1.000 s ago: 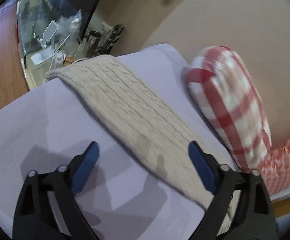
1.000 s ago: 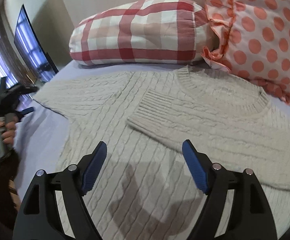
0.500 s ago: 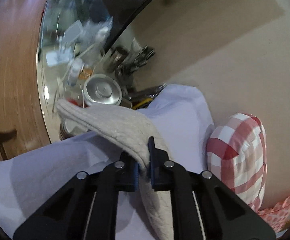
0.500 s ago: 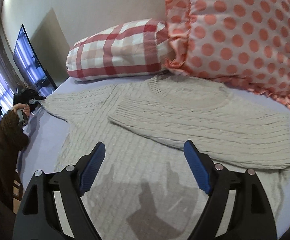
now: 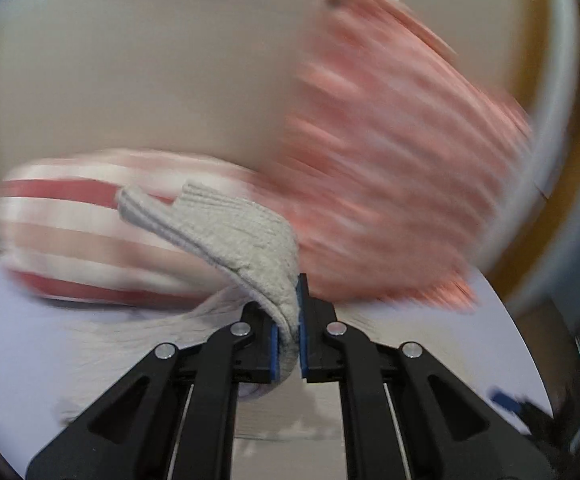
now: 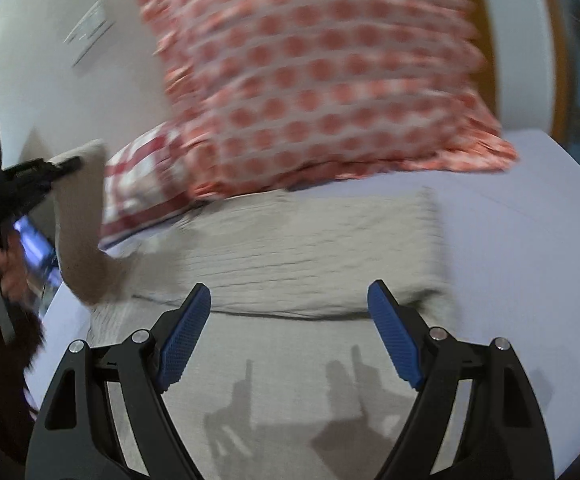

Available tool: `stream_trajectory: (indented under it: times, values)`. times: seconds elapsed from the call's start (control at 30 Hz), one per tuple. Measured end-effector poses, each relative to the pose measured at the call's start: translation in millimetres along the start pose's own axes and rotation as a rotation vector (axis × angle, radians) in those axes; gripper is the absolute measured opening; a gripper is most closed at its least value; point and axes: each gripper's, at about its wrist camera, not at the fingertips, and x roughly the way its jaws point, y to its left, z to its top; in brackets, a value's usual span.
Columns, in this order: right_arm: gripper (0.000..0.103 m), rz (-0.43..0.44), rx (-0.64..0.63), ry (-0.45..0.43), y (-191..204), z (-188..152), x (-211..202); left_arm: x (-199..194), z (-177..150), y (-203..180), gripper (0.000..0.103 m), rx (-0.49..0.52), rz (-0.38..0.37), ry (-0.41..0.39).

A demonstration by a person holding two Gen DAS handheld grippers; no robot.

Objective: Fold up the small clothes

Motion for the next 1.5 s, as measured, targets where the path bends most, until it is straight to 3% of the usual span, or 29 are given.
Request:
stream_trajectory:
  times: [0.07, 0.13, 0.23, 0.3, 0.37, 0.4, 0.43, 0.5, 0.57, 0.63, 0.73, 0.83, 0.87, 0.93, 0.97, 1.1, 1.33, 1.47, 1.5]
  values:
    - [0.082, -0.035, 0.046, -0.011, -21.8, -0.5, -8.3, 41.8, -30.8, -60.4, 0.007, 0.118, -0.052, 0.087]
    - [0.082, -0.050, 0.093, -0.010, -41.1, 0.2, -13.4, 92.9, -72.1, -111.2, 0.008, 0.262, -0.047, 0.231]
    - [0.082, -0.019, 0.126, 0.005, -55.0, 3.4, -16.3, 125.0, -105.6, -128.0, 0.013, 0.294, -0.087, 0.371]
    - [0.082, 0.008, 0.117, 0.010, -54.9, 7.5, -14.5, 114.4, -107.2, -117.3, 0.021, 0.252, -0.202, 0.380]
    - [0.080, 0.053, 0.103, 0.030, -50.0, 16.4, -4.0, 92.1, -99.1, -99.8, 0.038, 0.192, -0.311, 0.353]
    - [0.076, 0.053, 0.103, 0.030, -50.0, 16.4, -4.0, 76.2, -92.8, -85.5, 0.054, 0.158, -0.354, 0.327]
    - [0.073, 0.069, 0.098, 0.045, -44.6, 20.3, 1.6, 58.0, -86.7, -68.9, 0.061, 0.134, -0.369, 0.286]
    - [0.066, 0.066, 0.071, 0.137, -31.7, 35.6, 37.4, 28.5, -83.2, -47.8, 0.063, 0.123, -0.326, 0.215]
    - [0.062, 0.014, 0.080, 0.185, -30.8, 40.9, 55.4, 3.6, -85.4, -24.3, 0.067, 0.126, -0.211, 0.168]
    - [0.055, -0.051, 0.080, 0.184, -32.9, 44.2, 64.0, -14.3, -91.2, 2.9, 0.068, 0.123, -0.112, 0.158]
    - [0.055, -0.105, 0.028, 0.144, -30.5, 50.5, 65.7, -38.2, -103.9, 43.5, 0.068, 0.114, -0.004, 0.161]
    - [0.055, -0.194, -0.078, 0.147, -26.0, 58.4, 75.9, -55.2, -114.4, 73.3, 0.071, 0.092, 0.061, 0.162]
    - [0.053, -0.217, -0.095, 0.173, -27.2, 58.4, 82.2, -62.5, -117.5, 80.2, 0.071, 0.085, 0.069, 0.160]
    - [0.034, -0.247, -0.112, 0.235, -32.7, 52.6, 94.1, -71.1, -121.6, 92.2, 0.076, 0.072, 0.086, 0.149]
    - [0.031, -0.242, -0.116, 0.249, -33.7, 50.2, 96.9, -73.7, -122.4, 98.9, 0.078, 0.061, 0.090, 0.139]
    - [0.009, -0.230, -0.207, 0.221, -24.8, 37.0, 90.8, -76.1, -122.8, 111.6, 0.086, 0.036, 0.093, 0.116]
    - [0.007, -0.214, -0.170, 0.110, -19.9, 70.5, 85.4, -69.6, -128.3, 118.2, 0.088, 0.017, 0.097, 0.127]
    - [0.010, -0.276, -0.192, 0.201, -21.9, 67.3, 117.8, -75.2, -136.6, 122.1, 0.088, 0.009, 0.111, 0.136]
    - [0.015, -0.280, -0.171, 0.219, -25.4, 65.7, 118.5, -79.3, -139.8, 123.9, 0.088, 0.006, 0.113, 0.139]
